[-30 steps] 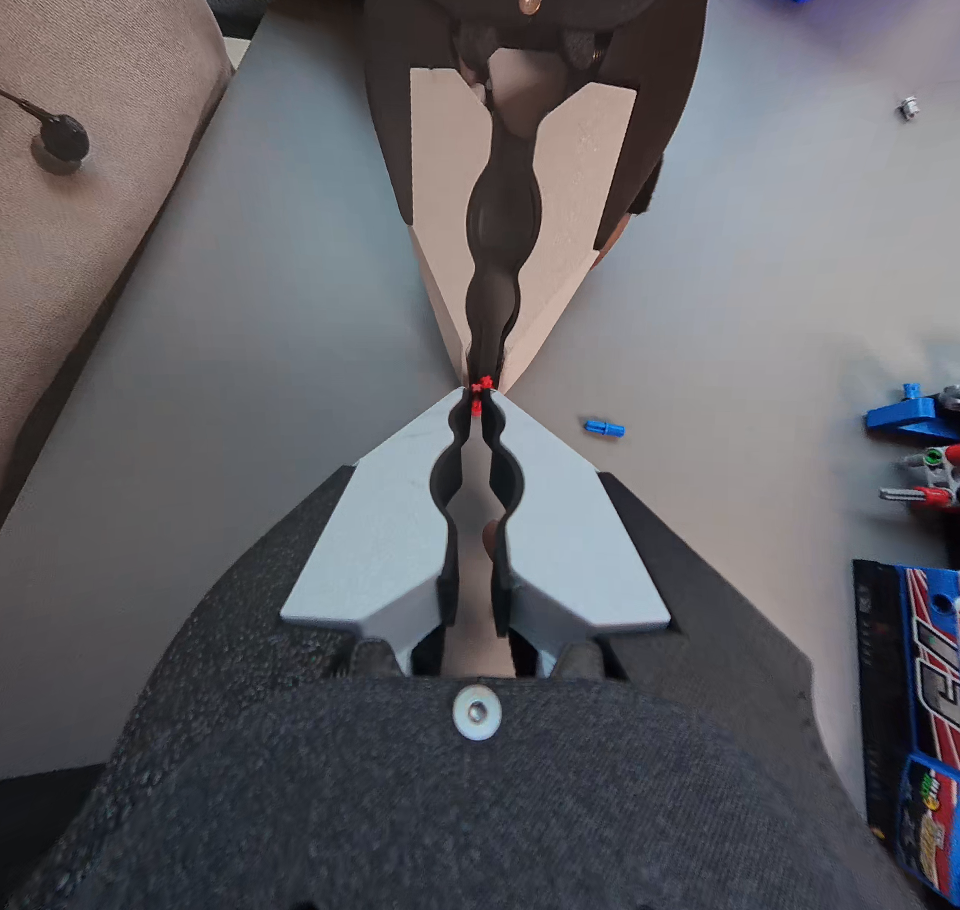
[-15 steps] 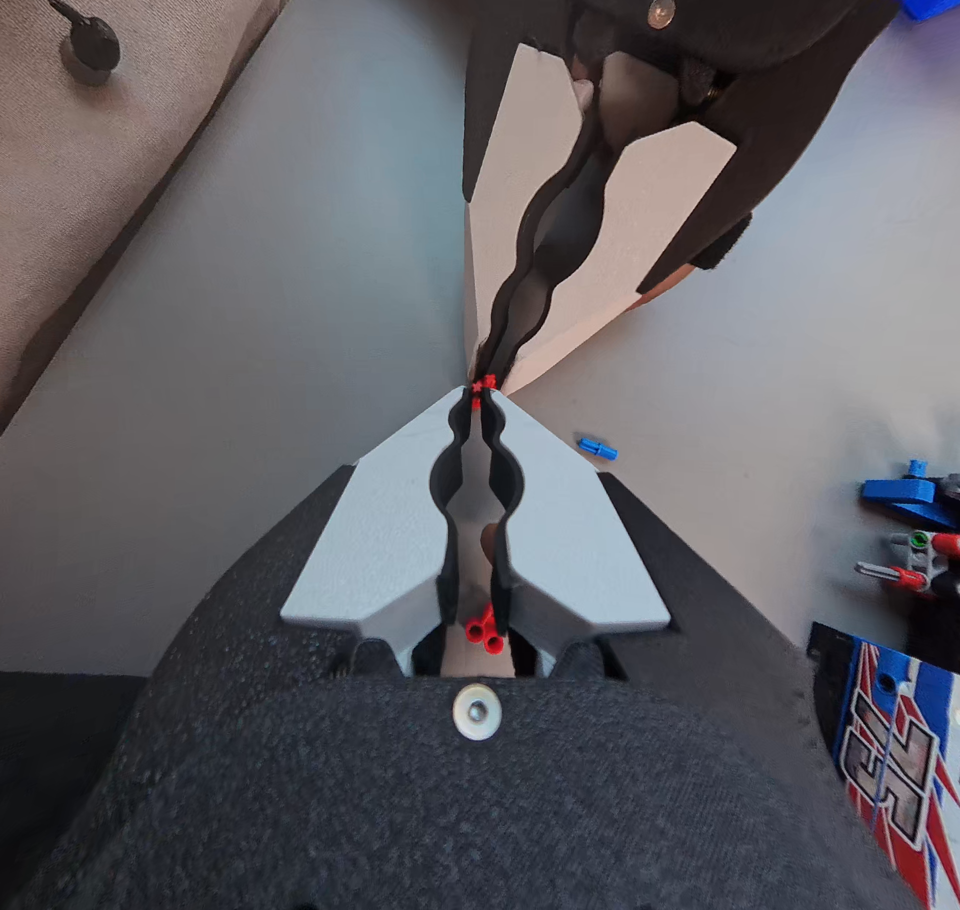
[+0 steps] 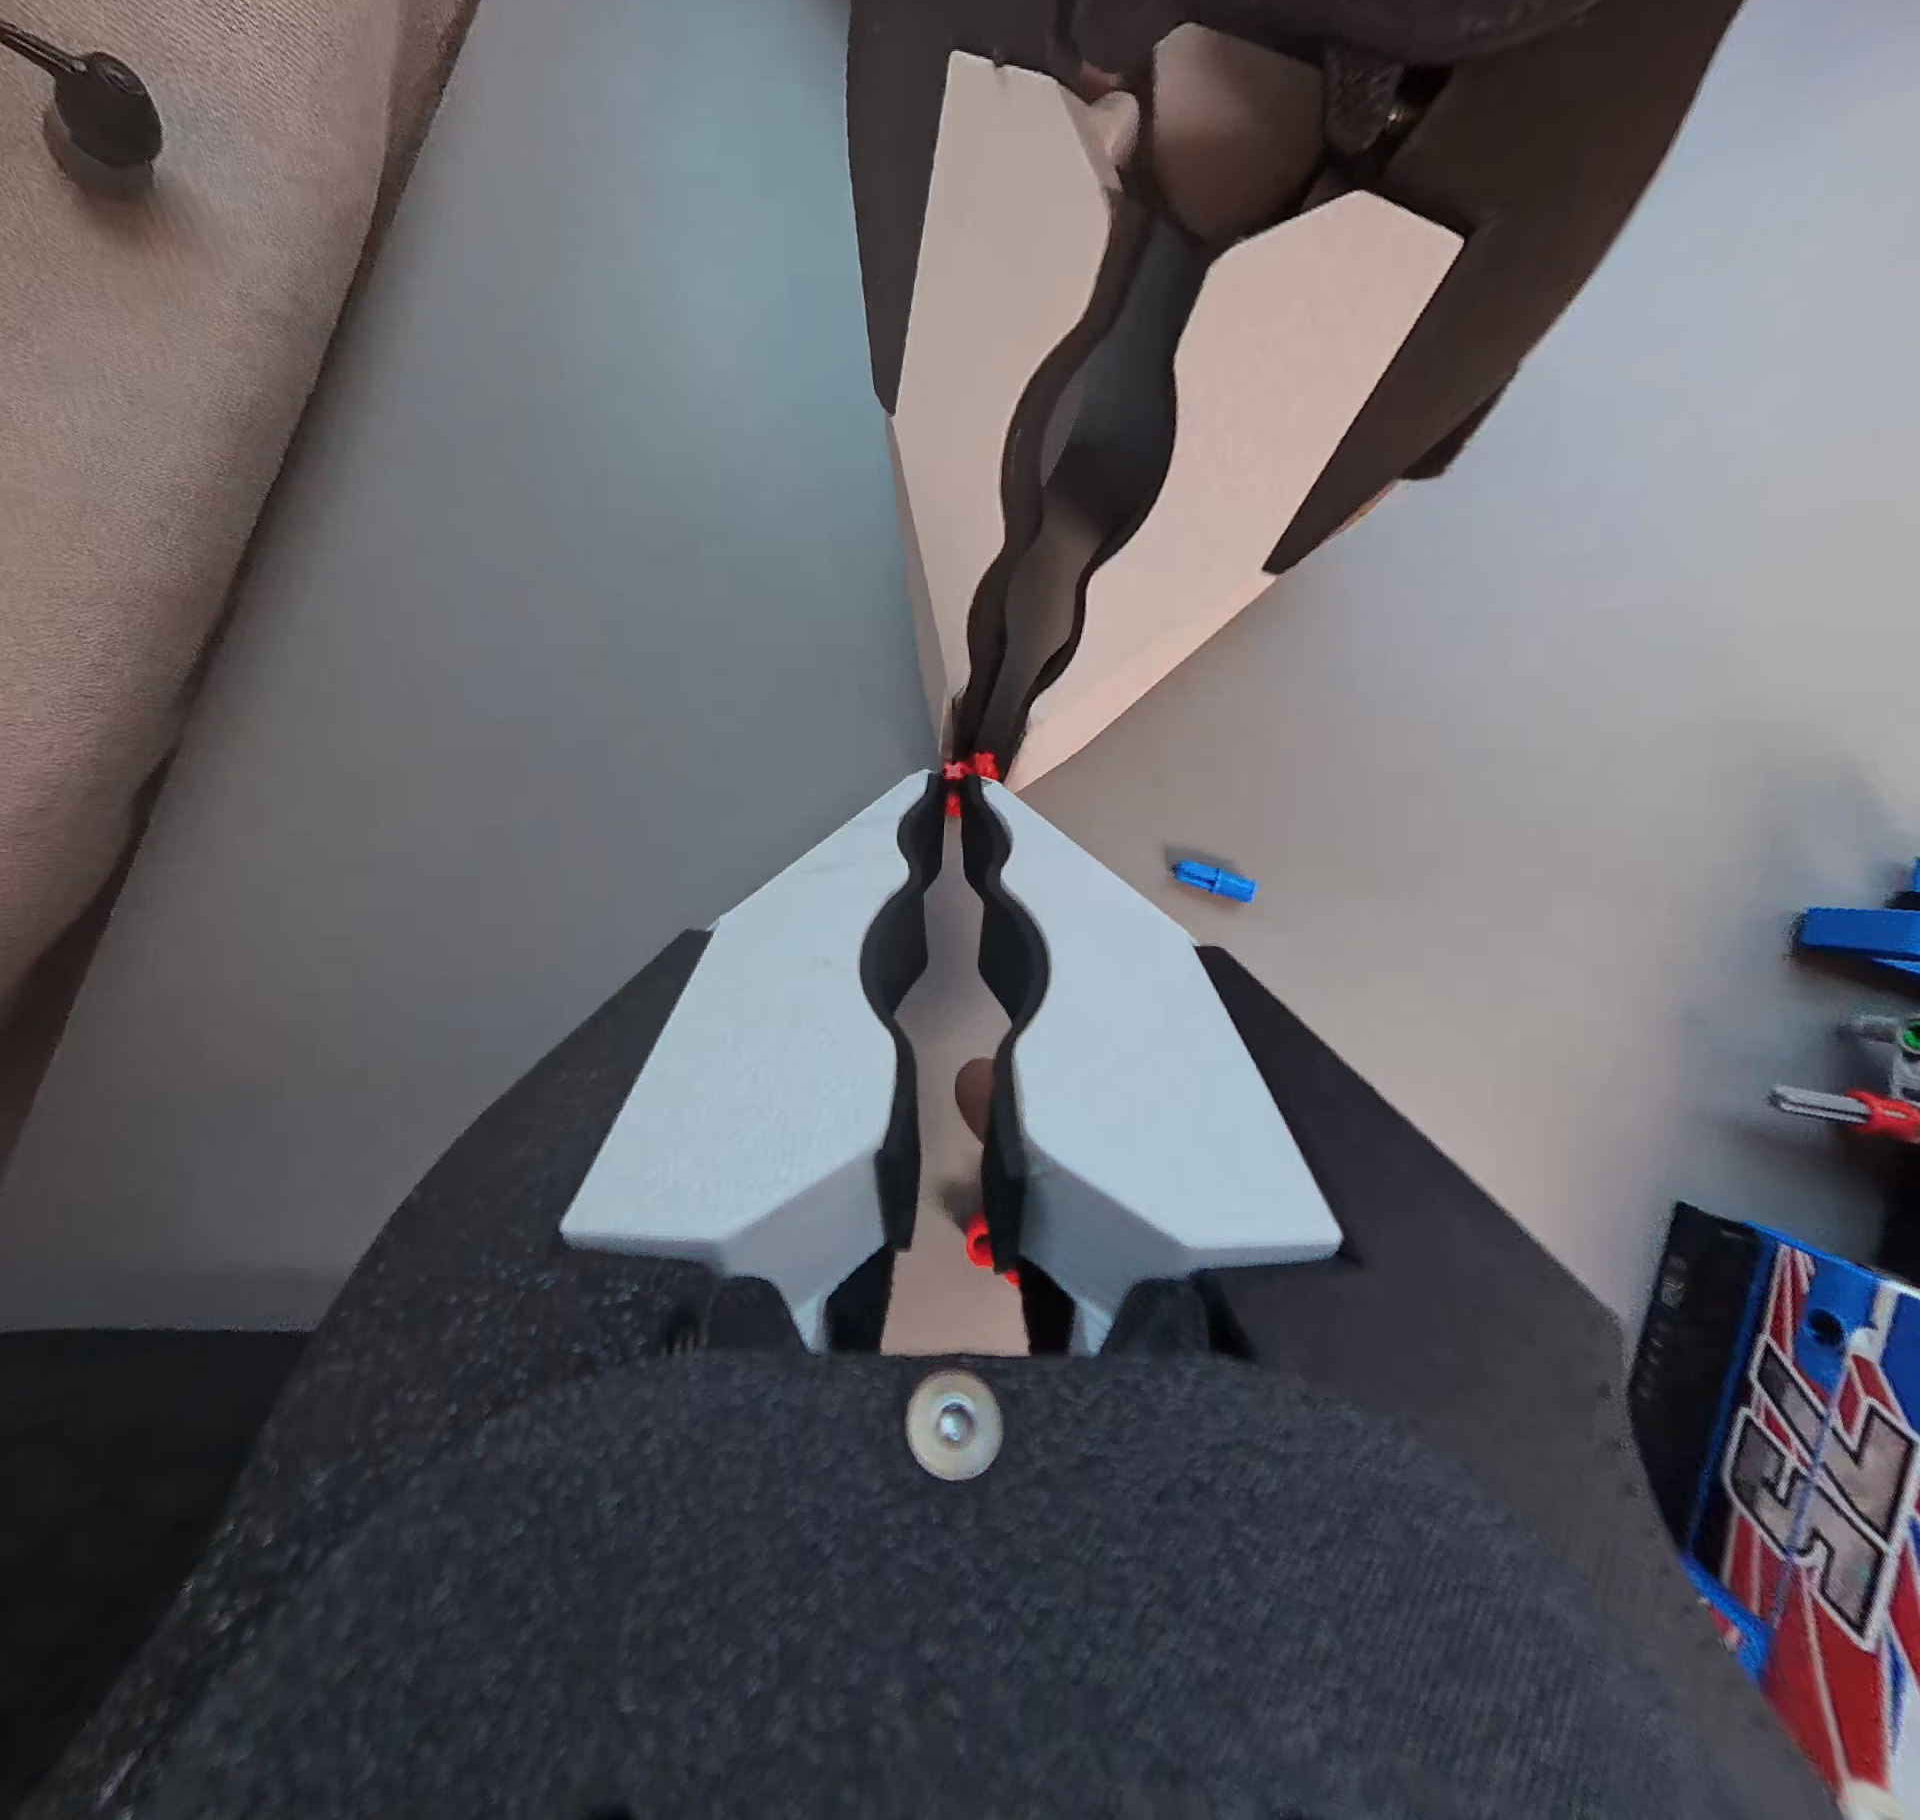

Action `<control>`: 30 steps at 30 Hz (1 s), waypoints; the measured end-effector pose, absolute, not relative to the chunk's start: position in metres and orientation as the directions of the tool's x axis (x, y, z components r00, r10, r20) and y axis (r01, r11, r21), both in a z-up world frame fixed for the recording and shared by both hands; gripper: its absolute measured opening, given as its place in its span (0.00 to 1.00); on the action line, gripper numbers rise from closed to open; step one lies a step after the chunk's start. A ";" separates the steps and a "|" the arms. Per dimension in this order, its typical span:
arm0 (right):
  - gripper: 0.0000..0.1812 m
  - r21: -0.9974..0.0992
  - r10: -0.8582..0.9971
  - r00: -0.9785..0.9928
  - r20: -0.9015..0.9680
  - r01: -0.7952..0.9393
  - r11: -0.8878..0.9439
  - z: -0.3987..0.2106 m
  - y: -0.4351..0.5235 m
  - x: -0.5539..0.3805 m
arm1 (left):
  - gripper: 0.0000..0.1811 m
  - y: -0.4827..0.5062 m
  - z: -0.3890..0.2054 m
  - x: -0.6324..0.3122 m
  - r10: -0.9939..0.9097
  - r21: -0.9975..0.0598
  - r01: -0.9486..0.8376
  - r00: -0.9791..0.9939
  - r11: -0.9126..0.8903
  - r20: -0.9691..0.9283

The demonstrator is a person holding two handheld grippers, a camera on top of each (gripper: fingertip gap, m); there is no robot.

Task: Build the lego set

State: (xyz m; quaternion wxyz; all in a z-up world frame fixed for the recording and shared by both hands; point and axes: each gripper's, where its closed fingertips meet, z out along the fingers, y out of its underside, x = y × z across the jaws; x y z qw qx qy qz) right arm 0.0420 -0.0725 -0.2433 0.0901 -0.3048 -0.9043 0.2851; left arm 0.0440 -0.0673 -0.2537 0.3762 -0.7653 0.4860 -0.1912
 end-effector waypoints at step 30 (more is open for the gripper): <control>0.01 -0.533 0.756 -0.654 0.003 0.639 0.555 -0.239 -0.072 0.040 | 0.03 -0.069 -0.254 0.043 -0.820 -0.740 -0.563 0.571 -0.368 -0.027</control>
